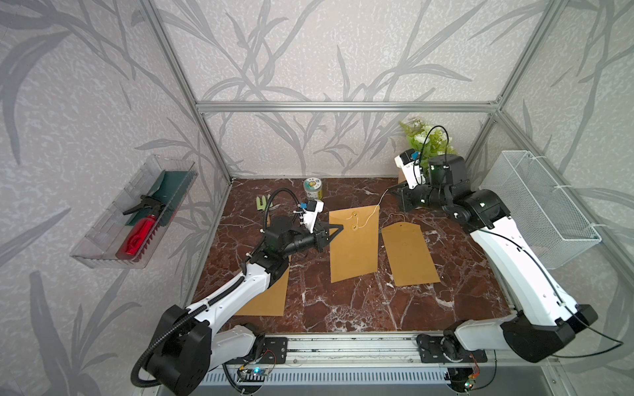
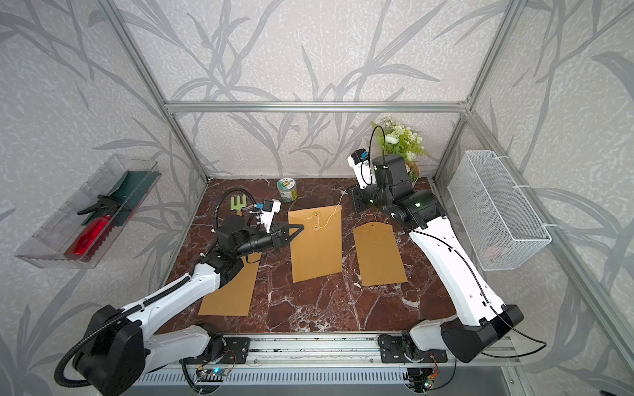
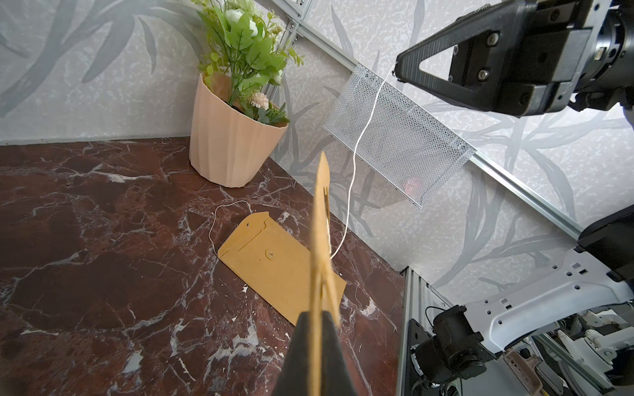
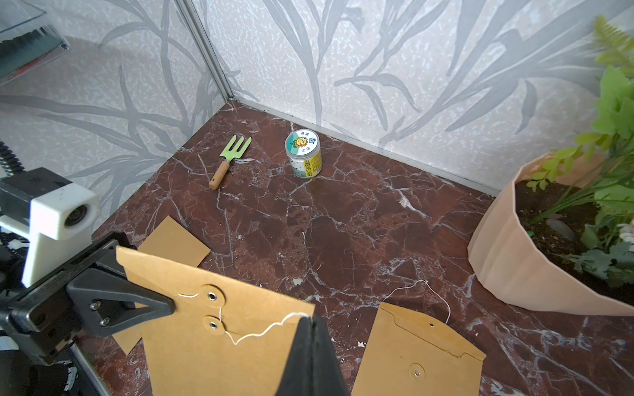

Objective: Open the file bag

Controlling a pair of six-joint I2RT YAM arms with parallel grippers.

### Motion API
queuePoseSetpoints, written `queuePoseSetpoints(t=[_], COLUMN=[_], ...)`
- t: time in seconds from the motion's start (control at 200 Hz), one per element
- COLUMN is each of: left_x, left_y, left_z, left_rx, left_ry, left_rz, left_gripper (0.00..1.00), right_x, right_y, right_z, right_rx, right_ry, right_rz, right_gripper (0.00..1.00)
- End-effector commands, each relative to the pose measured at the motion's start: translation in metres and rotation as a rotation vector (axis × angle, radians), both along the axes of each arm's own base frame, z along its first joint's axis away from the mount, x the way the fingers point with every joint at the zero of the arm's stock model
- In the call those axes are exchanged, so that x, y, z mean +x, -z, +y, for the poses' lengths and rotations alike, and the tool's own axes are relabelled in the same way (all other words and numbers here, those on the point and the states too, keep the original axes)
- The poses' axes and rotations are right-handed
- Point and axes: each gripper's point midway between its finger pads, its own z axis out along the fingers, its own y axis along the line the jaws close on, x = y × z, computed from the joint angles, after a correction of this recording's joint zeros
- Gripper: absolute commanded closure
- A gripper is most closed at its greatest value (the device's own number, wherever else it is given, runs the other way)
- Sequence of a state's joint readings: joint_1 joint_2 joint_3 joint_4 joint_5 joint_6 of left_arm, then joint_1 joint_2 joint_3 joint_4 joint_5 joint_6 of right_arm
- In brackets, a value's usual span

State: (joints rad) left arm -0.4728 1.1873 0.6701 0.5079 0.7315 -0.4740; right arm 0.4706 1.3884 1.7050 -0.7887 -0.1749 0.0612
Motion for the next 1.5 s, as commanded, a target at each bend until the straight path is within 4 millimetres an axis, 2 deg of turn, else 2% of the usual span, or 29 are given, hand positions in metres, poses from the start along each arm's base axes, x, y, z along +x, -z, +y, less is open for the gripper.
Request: queuePoseSetpoints(t=[0.0,0.51,0.9,0.945,0.97,1.18,1.255,1.37,1.465,1.48,1.5], left_x=[-0.001,0.001,0.004,0.004,0.004,0.006,0.007,0.01,0.014,0.015,0.016], left_y=[-0.022,-0.022,-0.026,-0.026,-0.028,-0.035,-0.037,-0.035,-0.029,-0.029,-0.028], left_z=[-0.007,-0.033,-0.044,-0.044,-0.044,-0.044,-0.043,-0.039,-0.036,-0.036,-0.036], left_rx=[-0.04,-0.061,-0.091,-0.096,-0.099,-0.121,-0.126,-0.106,-0.075,-0.073,-0.069], left_ry=[0.03,0.086,0.105,0.103,0.102,0.097,0.089,0.052,0.017,0.014,0.012], left_rz=[-0.059,-0.06,-0.064,-0.065,-0.068,-0.081,-0.082,-0.083,-0.073,-0.073,-0.071], left_gripper=[1.0,1.0,1.0,1.0,1.0,1.0,1.0,1.0,1.0,1.0,1.0], right_x=[0.0,0.003,-0.005,-0.009,-0.005,-0.012,-0.014,-0.016,-0.019,-0.023,-0.025], right_y=[-0.017,-0.033,-0.044,-0.051,-0.042,-0.042,-0.04,-0.037,-0.031,-0.039,-0.037], right_z=[0.013,0.061,0.112,0.115,0.124,0.152,0.155,0.142,0.128,0.121,0.117], right_rx=[0.032,0.006,-0.018,-0.013,-0.029,-0.045,-0.057,-0.098,-0.127,-0.117,-0.124], right_ry=[-0.027,-0.119,-0.216,-0.226,-0.234,-0.284,-0.285,-0.245,-0.213,-0.205,-0.199], right_rz=[-0.033,-0.06,-0.082,-0.097,-0.08,-0.085,-0.084,-0.094,-0.11,-0.128,-0.132], right_gripper=[1.0,1.0,1.0,1.0,1.0,1.0,1.0,1.0,0.89,0.87,0.84])
